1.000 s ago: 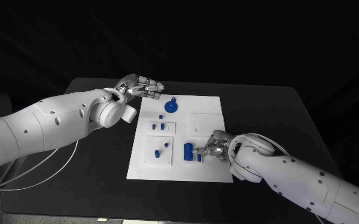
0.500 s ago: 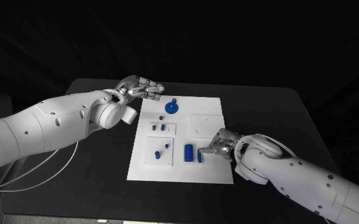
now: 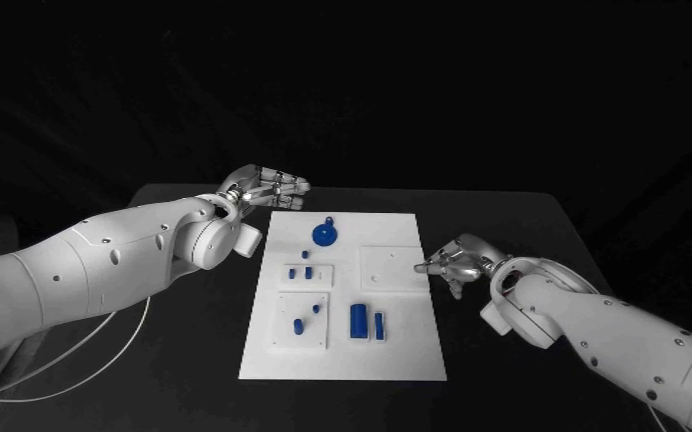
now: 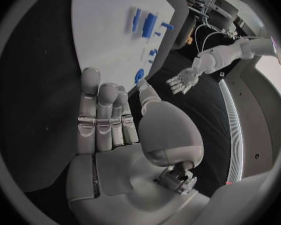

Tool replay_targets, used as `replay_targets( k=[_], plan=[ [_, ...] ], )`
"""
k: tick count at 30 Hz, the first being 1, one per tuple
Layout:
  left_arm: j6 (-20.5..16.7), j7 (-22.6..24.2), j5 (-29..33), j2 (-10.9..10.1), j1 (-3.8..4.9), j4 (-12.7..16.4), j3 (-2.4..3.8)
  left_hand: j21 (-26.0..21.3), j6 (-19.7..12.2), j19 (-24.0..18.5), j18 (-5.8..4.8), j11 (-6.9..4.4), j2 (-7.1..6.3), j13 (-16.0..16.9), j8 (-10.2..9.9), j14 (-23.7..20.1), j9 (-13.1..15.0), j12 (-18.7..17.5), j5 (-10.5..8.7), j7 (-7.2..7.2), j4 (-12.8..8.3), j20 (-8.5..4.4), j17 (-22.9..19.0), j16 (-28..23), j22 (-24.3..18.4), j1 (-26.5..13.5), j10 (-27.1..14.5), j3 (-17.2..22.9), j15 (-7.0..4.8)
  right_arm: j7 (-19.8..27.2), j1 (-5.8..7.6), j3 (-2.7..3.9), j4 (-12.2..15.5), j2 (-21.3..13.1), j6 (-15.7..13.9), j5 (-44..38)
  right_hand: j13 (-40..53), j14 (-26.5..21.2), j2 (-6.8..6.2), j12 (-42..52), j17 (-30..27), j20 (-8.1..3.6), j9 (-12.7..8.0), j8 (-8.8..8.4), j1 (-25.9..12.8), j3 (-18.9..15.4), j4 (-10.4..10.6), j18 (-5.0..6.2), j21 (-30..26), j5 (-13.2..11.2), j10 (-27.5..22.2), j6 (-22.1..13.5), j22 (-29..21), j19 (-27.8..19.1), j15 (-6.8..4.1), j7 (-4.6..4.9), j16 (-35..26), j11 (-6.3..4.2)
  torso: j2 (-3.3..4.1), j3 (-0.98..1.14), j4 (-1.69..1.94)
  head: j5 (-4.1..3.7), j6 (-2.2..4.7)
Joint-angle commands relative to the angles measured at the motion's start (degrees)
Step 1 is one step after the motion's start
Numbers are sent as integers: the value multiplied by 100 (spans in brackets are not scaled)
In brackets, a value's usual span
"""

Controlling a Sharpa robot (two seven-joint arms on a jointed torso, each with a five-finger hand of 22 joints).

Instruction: Assemble the parts on the task board

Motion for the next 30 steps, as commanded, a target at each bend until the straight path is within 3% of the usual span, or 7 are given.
replay_targets(
  k=[1, 16, 26, 27, 28, 29, 30],
  plan=[
    [-242, 352, 429, 147, -19, -209, 9, 10, 65, 12, -54, 6, 74, 1, 34, 32, 8, -1, 41, -6, -36, -32, 3, -2, 0, -2, 57, 19, -3, 1381, 153, 9, -523, 152, -17, 1846, -592, -50, 170, -385, -318, 103, -24, -26, 104, -36, -271, 71, -570, -5, -94, -83, -613, 72, 47, 2, -510, 21, -199, 21, -51, 9, 126],
    [73, 691, 921, 680, -207, -1199, 28, -72, -66, -134, -14, -6, 134, -2, 15, -443, 4, -17, -71, -137, -179, 78, -14, -26, -19, -13, -152, -60, 29, 2622, 586, 59, -2703, 1070, 768, 4269, -5229, -1620, 525, -4562, -4410, 1387, -88, -22, -286, 587, -1054, 146, -1366, -541, -551, -779, -5261, -2577, 1112, 322, -3929, 831, -571, 64, -162, 24, 348],
    [212, 830, 1141, 698, -310, -1368, 34, -75, -340, -130, 135, -71, 172, -3, -2, -571, -8, -21, -101, -200, -247, 174, -19, -29, -11, -53, -277, -171, 47, 2777, 642, 62, -2901, 1173, 921, 4325, -5229, -1761, 589, -4572, -4625, 1621, -92, -27, -134, 140, -835, 380, -1320, -521, -693, -945, -5680, -2697, 1169, 333, -3943, 876, -598, 133, -161, 24, 474],
    [31, 619, 911, 688, -297, -1353, 26, -585, -5749, -5518, -309, -790, -52, -333, -349, -2298, -349, -354, -882, -845, 78, -746, -366, -372, -432, -2336, -2042, 188, -778, 2503, 633, 59, -2887, 1161, 641, 4137, -5562, -3622, -159, -4920, -4970, 582, -444, -381, -2169, 261, 347, -524, -1767, -1385, -2456, -6610, -6055, -8400, 430, -415, -4293, 72, -582, 101, -157, 24, 445],
    [13, 624, 913, 683, -303, -1332, 31, -585, -5749, -5518, -309, -790, -52, -333, -349, -6367, -349, -354, -882, -845, 78, -746, -366, -372, -432, -2516, -2193, 188, -778, 2510, 637, 48, -2866, 1154, 622, 4149, -5562, -3775, -159, -4920, -4970, 582, -444, -381, -2274, 261, 347, -524, -1767, -1385, -2609, -6610, -6055, -8400, 430, -415, -4293, 72, -592, 103, -148, 16, 440],
    [-11, 629, 915, 676, -311, -1304, 37, -585, -5749, -5518, -309, -790, -52, -333, -349, -6367, -349, -354, -882, -845, 78, -746, -366, -372, -432, -2697, -6225, 188, -778, 2520, 643, 34, -2837, 1145, 596, 4165, -5562, -3916, -159, -4920, -4970, 582, -444, -381, -2427, 261, 347, -524, -1767, -1385, -6662, -6610, -6055, -8400, 430, -415, -4293, 72, -607, 106, -136, 5, 434],
    [-45, 637, 918, 666, -321, -1265, 45, -585, -5749, -5518, -309, -790, -52, -333, -349, -6367, -349, -354, -882, -845, 78, -746, -366, -372, -432, -2879, -6225, 188, -778, 2533, 650, 15, -2799, 1133, 561, 4187, -5562, -8027, -159, -4920, -4970, 582, -444, -381, -2595, 261, 347, -524, -1767, -1385, -6662, -6610, -6055, -8400, 430, -415, -4293, 72, -626, 109, -120, -9, 425]
  ],
)
